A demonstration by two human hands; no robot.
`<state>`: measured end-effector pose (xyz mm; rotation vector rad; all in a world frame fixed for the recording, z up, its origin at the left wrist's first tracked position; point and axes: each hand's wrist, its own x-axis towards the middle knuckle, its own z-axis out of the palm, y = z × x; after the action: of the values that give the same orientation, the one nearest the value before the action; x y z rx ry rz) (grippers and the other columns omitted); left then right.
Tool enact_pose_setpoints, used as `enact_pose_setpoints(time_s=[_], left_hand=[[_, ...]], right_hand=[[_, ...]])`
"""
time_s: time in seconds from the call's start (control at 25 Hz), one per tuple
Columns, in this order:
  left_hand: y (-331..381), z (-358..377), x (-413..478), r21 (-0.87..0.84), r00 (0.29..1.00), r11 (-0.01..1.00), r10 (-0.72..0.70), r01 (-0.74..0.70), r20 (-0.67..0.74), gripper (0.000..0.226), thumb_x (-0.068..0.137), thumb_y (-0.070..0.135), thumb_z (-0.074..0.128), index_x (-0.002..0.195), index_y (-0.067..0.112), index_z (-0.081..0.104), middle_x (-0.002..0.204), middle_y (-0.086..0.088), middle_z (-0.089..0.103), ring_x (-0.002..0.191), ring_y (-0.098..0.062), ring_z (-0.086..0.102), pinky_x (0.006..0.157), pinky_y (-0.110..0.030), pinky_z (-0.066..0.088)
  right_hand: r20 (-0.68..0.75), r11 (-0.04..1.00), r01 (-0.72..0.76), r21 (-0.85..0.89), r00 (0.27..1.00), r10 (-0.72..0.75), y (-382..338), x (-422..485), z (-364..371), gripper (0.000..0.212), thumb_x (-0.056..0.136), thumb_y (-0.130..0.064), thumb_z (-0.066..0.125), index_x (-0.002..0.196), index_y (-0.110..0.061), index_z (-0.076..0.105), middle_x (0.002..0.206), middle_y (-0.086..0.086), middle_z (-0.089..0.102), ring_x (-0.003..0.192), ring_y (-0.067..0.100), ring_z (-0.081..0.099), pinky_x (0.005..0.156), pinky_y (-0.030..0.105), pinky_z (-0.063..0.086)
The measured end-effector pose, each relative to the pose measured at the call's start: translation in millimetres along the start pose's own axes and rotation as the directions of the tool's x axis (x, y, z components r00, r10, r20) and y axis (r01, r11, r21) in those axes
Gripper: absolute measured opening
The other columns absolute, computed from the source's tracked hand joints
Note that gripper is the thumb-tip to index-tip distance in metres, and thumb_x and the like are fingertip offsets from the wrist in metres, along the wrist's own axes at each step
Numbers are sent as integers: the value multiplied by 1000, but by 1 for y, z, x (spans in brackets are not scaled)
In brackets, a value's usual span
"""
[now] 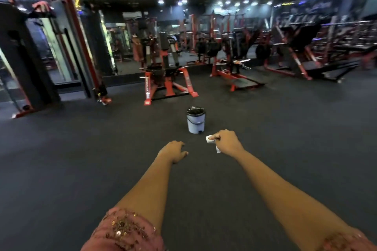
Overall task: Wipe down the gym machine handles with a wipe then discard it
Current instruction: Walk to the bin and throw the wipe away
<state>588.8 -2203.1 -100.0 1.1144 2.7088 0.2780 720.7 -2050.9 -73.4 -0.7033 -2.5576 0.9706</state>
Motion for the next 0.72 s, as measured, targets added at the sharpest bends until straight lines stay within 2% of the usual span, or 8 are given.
enact_pose_setpoints(time_s=[0.16, 0.32, 0.48, 0.72], left_hand=[[-23, -13, 101, -18, 996, 996, 87, -87, -1, 51, 94, 33, 48, 140, 13, 38, 140, -14, 42, 129, -28, 40, 107, -38, 34], [-36, -13, 203, 18, 994, 994, 104, -104, 33, 52, 94, 35, 48, 140, 15, 36, 141, -11, 41, 130, -27, 39, 106, -38, 36], [-40, -21, 332, 28, 990, 991, 130, -131, 50, 53, 94, 34, 49, 141, 15, 36, 141, -11, 41, 129, -25, 40, 105, -36, 36], [-46, -46, 510, -23, 999, 998, 51, -51, -6, 49, 94, 33, 48, 140, 19, 36, 138, -11, 43, 127, -28, 42, 104, -40, 37]], right_hand=[[-32, 996, -90, -7, 995, 89, 8, 82, 15, 42, 84, 9, 38, 109, -8, 67, 112, 10, 67, 90, 26, 65, 45, 0, 38], [-31, 986, -144, -88, 989, 142, 35, 179, 31, 39, 88, 2, 41, 112, -16, 66, 119, 8, 63, 97, 24, 61, 70, 18, 43], [-61, 991, -120, -53, 991, 117, 63, 302, 31, 36, 89, 0, 42, 110, -14, 68, 117, 6, 64, 98, 21, 60, 71, 18, 42], [-19, 998, -56, -43, 998, 55, 89, 502, 22, 35, 89, -2, 42, 107, -15, 69, 116, 6, 64, 101, 25, 60, 78, 22, 45]])
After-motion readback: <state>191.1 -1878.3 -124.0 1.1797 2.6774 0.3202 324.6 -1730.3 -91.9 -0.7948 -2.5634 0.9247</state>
